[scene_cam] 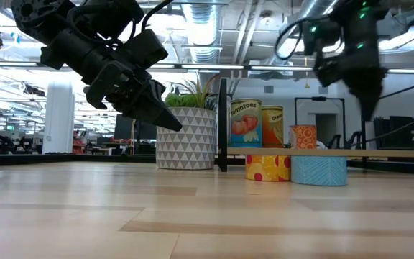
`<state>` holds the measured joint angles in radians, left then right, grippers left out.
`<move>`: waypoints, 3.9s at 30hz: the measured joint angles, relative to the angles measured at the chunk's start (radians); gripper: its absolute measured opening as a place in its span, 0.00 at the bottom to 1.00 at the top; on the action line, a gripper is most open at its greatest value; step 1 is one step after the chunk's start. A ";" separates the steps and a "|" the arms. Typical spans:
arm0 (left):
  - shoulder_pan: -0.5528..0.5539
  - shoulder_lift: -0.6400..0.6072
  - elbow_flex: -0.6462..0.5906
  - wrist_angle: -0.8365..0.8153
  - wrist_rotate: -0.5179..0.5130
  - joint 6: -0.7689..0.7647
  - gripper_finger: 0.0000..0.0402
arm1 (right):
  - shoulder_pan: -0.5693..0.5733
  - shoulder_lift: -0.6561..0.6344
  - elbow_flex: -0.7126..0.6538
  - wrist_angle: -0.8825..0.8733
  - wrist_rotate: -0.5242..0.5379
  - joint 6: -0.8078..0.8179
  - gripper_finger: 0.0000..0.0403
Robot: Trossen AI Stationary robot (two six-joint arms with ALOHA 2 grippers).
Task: Pick and place cans onto a shelf
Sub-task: Put the canned peaches on the shelf
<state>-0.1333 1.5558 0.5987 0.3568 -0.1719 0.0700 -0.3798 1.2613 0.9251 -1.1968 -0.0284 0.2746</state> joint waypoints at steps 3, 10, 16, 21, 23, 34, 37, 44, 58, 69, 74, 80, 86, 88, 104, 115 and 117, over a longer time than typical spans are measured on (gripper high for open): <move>0.000 0.000 0.000 0.000 0.000 0.000 0.00 | 0.147 0.000 0.000 -0.093 -0.027 0.078 0.24; 0.000 0.000 0.000 0.000 0.000 0.006 0.00 | 0.510 0.000 0.000 -0.175 -0.029 0.362 0.24; 0.000 0.000 0.000 -0.003 0.000 0.026 0.00 | 0.813 0.000 0.000 -0.136 -0.027 0.597 0.24; 0.000 0.000 0.000 -0.002 0.000 0.025 0.00 | 1.005 0.000 0.000 -0.061 0.000 0.824 0.24; 0.000 0.000 0.000 -0.001 0.000 0.025 0.00 | 1.062 0.000 -0.001 -0.026 0.039 0.889 0.24; 0.000 0.000 0.000 0.000 0.000 0.025 0.00 | 1.229 0.004 -0.026 0.031 0.165 1.115 0.24; 0.000 0.000 0.000 0.000 0.000 0.025 0.00 | 1.249 0.003 -0.060 0.070 0.168 1.143 0.24; 0.000 0.000 0.000 0.000 0.000 0.027 0.00 | 1.263 0.003 -0.151 0.171 0.166 1.161 0.24; 0.000 0.000 0.000 0.000 0.000 0.027 0.00 | 1.259 0.000 -0.237 0.270 0.166 1.174 0.24; 0.000 0.000 0.000 0.000 -0.008 0.027 0.00 | 1.193 0.002 -0.224 0.267 0.155 1.202 0.04; 0.000 0.000 0.000 -0.002 -0.009 0.028 0.00 | 1.131 0.006 -0.156 0.248 0.173 1.062 0.02; 0.000 0.000 0.000 -0.003 -0.011 0.041 0.00 | 1.011 0.005 -0.055 0.216 0.248 0.816 0.01; 0.000 0.000 0.000 -0.002 -0.012 0.042 0.00 | 0.824 0.004 -0.006 0.196 0.323 0.524 0.01; 0.000 0.000 0.000 -0.002 -0.011 0.042 0.00 | 0.749 0.004 -0.006 0.202 0.338 0.429 0.01; 0.000 0.000 0.000 -0.002 -0.019 0.048 0.00 | 0.322 0.004 -0.006 0.323 0.277 0.012 0.02; 0.000 0.000 0.000 -0.002 -0.023 0.051 0.00 | 0.232 0.004 -0.005 0.337 0.237 -0.016 0.02; 0.000 0.000 0.000 -0.002 -0.023 0.051 0.00 | 0.226 0.004 -0.005 0.350 0.232 -0.022 0.03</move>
<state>-0.1329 1.5558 0.5987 0.3550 -0.1947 0.1211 -0.1541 1.2652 0.9199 -0.8463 0.2036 0.2524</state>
